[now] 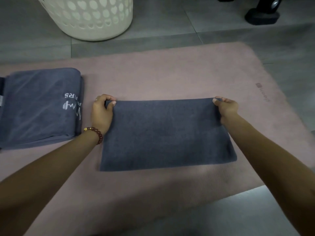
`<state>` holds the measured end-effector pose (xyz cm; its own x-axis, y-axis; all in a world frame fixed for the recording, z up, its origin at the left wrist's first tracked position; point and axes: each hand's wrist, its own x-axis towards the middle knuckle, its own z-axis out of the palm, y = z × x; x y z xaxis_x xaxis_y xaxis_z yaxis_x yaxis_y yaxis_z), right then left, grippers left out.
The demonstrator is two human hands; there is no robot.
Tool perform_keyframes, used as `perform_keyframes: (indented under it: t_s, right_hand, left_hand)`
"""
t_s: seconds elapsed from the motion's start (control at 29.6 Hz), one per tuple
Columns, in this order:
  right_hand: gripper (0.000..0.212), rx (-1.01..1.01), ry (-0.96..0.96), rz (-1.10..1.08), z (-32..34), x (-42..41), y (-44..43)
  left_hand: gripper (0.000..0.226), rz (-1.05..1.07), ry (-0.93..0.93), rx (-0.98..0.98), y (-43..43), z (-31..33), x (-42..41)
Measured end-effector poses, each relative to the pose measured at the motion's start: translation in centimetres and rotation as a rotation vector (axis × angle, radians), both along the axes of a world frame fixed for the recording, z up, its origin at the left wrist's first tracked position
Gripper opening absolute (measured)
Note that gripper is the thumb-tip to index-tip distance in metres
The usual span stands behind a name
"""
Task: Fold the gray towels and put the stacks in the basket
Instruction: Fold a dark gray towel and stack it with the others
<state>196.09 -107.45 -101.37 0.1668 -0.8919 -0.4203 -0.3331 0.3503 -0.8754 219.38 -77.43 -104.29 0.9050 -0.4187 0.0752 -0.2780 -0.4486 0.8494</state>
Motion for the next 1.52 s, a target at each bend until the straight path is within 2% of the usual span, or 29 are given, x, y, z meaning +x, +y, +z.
perform_keyframes:
  t_s: [0.14, 0.2, 0.27, 0.3, 0.37, 0.47, 0.54, 0.64, 0.71, 0.81, 0.88, 0.95, 1.01, 1.18, 1.35, 1.45, 1.52]
  right_hand:
    - [0.017, -0.02, 0.002, -0.048, 0.2, 0.0, 0.0]
    - [0.005, -0.189, 0.164, 0.049, 0.2, -0.1, 0.5]
    - [0.028, -0.578, 0.479, 0.254, -0.1, -0.5, 1.4]
    - [0.037, -0.792, 0.559, 0.388, -0.3, -0.5, 2.3]
    - [0.049, -1.043, 0.578, 0.738, -0.3, 0.2, 4.7]
    - [0.063, -1.134, 0.636, 1.198, -0.4, 1.6, 7.8]
    - [0.07, -1.049, 0.739, 1.276, -1.1, 1.7, 8.0]
    - [0.075, -0.92, 0.837, 1.093, -2.3, -0.6, 5.7]
    - [0.071, -0.843, 0.867, 0.889, -2.3, -3.2, 4.2]
    - [0.066, -0.667, 0.91, 0.709, -2.2, -6.3, 4.8]
    - [0.068, -0.729, 0.896, 0.719, -2.2, -8.1, 7.1]
    - [0.063, -0.865, 0.839, 0.877, -2.3, -10.5, 9.6]
    - [0.06, -0.889, 0.828, 0.945, -2.7, -13.2, 11.4]
    - [0.064, -0.619, 0.807, 0.657, -2.7, -14.9, 12.6]
    - [0.048, -0.526, 0.445, 0.506, -1.2, -13.1, 11.5]
    - [0.047, -0.53, 0.345, 0.43, -0.8, -13.4, 11.1]
    - [0.046, -0.465, 0.281, 0.358, -0.5, -13.4, 11.0]
  left_hand:
    - [0.008, -0.01, -0.062, 0.054, -0.5, 0.5, 0.0]
    - [0.011, -0.008, -0.143, 0.146, -0.5, 0.7, -0.4]
    - [0.023, -0.003, -0.303, 0.318, -0.5, 1.2, -0.9]
    - [0.029, -0.04, -0.398, 0.386, -0.6, 1.4, -1.2]
    - [0.038, -0.251, -0.578, 0.443, -0.9, 2.0, -2.4]
    - [0.059, -0.671, -0.68, 0.594, -2.4, 1.4, -4.9]
    - [0.067, -0.758, -0.615, 0.715, -3.1, 0.4, -5.4]
    - [0.069, -0.706, -0.573, 0.757, -2.8, -0.7, -3.8]
    - [0.071, -0.613, -0.541, 0.76, -1.8, -0.8, -2.5]
    - [0.076, -0.499, -0.482, 0.769, -0.3, -0.5, -2.1]
    - [0.077, -0.464, -0.444, 0.775, 1.0, -0.3, -3.2]
    - [0.076, -0.563, -0.521, 0.754, 3.1, -0.3, -5.1]
    - [0.071, -0.725, -0.625, 0.731, 5.8, -0.5, -7.2]
    - [0.065, -0.801, -0.667, 0.739, 9.5, -1.2, -7.7]
    - [0.066, -0.802, -0.677, 0.759, 9.6, -1.0, -7.9]
    - [0.067, -0.802, -0.664, 0.762, 9.7, -0.9, -7.6]
    - [0.067, -0.803, -0.662, 0.754, 9.8, -1.0, -7.5]
